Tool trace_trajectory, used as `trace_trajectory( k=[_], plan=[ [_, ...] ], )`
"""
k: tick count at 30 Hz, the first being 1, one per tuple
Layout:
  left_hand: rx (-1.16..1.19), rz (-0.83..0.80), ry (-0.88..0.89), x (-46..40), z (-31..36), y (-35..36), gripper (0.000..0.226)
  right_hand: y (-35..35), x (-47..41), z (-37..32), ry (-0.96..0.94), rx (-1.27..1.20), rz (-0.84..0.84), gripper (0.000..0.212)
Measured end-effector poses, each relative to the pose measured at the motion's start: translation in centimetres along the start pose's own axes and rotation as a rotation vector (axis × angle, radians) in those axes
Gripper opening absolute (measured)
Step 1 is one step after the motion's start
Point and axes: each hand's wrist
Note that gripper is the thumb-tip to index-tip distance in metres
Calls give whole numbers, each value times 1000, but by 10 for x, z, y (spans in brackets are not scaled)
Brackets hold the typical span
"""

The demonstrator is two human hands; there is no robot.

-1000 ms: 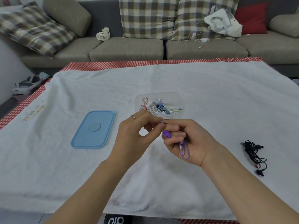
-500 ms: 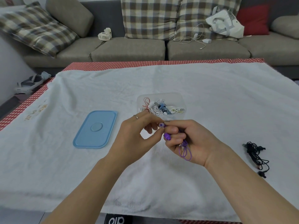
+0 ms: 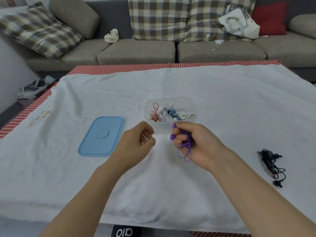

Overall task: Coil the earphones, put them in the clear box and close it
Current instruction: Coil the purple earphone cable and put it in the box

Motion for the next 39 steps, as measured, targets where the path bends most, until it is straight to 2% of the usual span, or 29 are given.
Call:
trace_trajectory(
  k=[2,4,6,9,14,18,23,28,33,37,39],
  plan=[
    [100,-152,-129,1,-1,0,4,4,-3,4,-67,-19,20,13],
    [220,-292,-140,3,6,3,15,7,-5,8,-109,-14,19,15],
    [292,-326,-98,4,12,5,21,9,-6,11,-144,16,9,16],
    [374,-294,-91,1,11,3,19,11,-5,12,-169,56,-14,16],
    [434,-334,-144,1,8,4,27,15,-6,19,-173,91,-57,15],
    [441,-280,-149,-2,6,-1,28,14,-7,21,-194,144,-55,14],
    [440,-297,-145,-3,1,-4,15,18,-10,24,-195,166,-64,11],
    [480,-270,-109,-4,-1,-5,10,19,-13,30,-245,263,37,35],
    [451,-263,-121,-3,-5,-7,11,18,-17,39,-306,454,100,38],
    [464,-160,-182,-9,-15,-17,11,13,-18,44,-317,581,112,47],
    [316,-82,-212,-11,-27,-24,12,9,-20,43,-272,582,80,50]
  ],
)
Point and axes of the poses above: each hand's wrist, its own x-axis away from the middle knuckle, its own y-axis out of the palm, z = x × y, and after that the axes turned 7 degrees about -y, right-handed
